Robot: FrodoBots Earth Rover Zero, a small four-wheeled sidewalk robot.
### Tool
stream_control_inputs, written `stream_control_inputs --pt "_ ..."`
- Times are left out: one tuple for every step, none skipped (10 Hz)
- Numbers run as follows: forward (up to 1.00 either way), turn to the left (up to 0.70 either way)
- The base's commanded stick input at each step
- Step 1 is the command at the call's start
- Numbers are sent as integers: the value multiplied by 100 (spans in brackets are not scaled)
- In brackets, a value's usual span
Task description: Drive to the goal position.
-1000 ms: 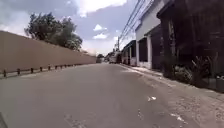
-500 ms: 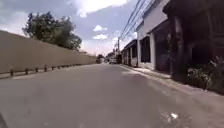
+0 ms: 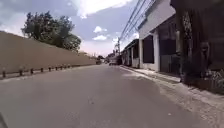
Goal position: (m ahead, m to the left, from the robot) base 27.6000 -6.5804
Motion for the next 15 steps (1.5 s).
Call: stream_control_inputs --pt "100 1" --pt "100 1" --pt "100 1" --pt "100 1" --pt "100 1" --pt "100 1" --pt "100 1" --pt "100 1" --pt "100 1" --pt "100 1" --pt "100 1" --pt "100 1" --pt "100 1" --pt "100 1" --pt "100 1"
